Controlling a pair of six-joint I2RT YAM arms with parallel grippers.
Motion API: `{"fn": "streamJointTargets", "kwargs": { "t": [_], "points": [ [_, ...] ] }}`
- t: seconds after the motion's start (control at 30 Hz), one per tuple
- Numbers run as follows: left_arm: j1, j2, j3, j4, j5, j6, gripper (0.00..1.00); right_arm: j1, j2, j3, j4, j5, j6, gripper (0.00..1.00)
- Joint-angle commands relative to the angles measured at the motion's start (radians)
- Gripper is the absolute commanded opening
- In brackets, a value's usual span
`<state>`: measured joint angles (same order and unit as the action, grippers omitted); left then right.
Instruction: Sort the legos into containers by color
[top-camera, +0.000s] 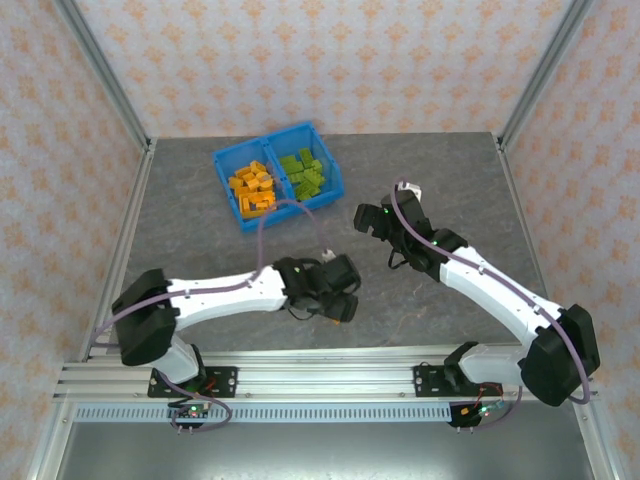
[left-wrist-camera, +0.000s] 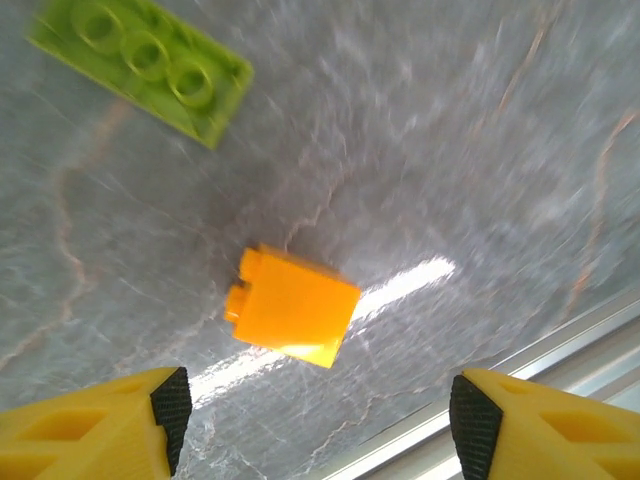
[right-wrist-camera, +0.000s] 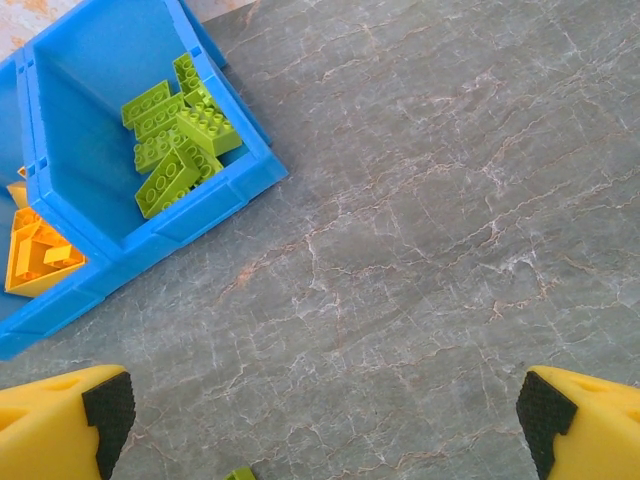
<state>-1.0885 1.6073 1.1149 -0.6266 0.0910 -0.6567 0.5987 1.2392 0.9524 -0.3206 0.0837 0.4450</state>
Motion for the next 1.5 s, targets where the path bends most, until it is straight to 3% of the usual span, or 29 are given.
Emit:
{"fn": "streamJointTargets", "kwargs": {
  "t": [0.0,0.23,0.4,0.63,0.83,1.07,1.2,1.47],
  "points": [
    [-0.041,0.049,-0.027,0.053,-0.071,0.095,0.75,-0.004,-0.025,0.014,0.005,0.041,-0.005,0.99],
    [-0.045,0.140,0.001,0.036,-0.192,0.242,0.89,-0.003,-0.050,-0.014,-0.008,0.054,-0.005,0.99],
    [-0.044,0.197,0.010,0.063,-0.210,0.281,0.90,-0.003,-0.050,-0.017,-0.002,0.054,-0.002,0.99],
    [-0.044,0.221,-0.011,0.147,-0.156,0.238,0.63,-0.002,-0.050,-0.016,-0.011,0.056,-0.004,0.99],
    [-0.045,0.222,-0.021,0.150,-0.160,0.226,0.45,-0.003,-0.075,-0.018,-0.007,0.052,-0.003,0.99],
    [-0.031,0.055,-0.014,0.118,-0.243,0.234,0.42,-0.003,-0.073,-0.015,-0.008,0.050,0.004,0.99],
    [0.048,-0.053,0.019,0.060,-0.326,0.285,0.43,-0.003,-0.079,-0.014,-0.009,0.053,-0.001,0.99],
    [0.376,-0.030,0.185,0.008,-0.464,0.378,0.44,-0.003,-0.095,-0.006,-0.010,0.019,-0.009,0.99]
  ]
}}
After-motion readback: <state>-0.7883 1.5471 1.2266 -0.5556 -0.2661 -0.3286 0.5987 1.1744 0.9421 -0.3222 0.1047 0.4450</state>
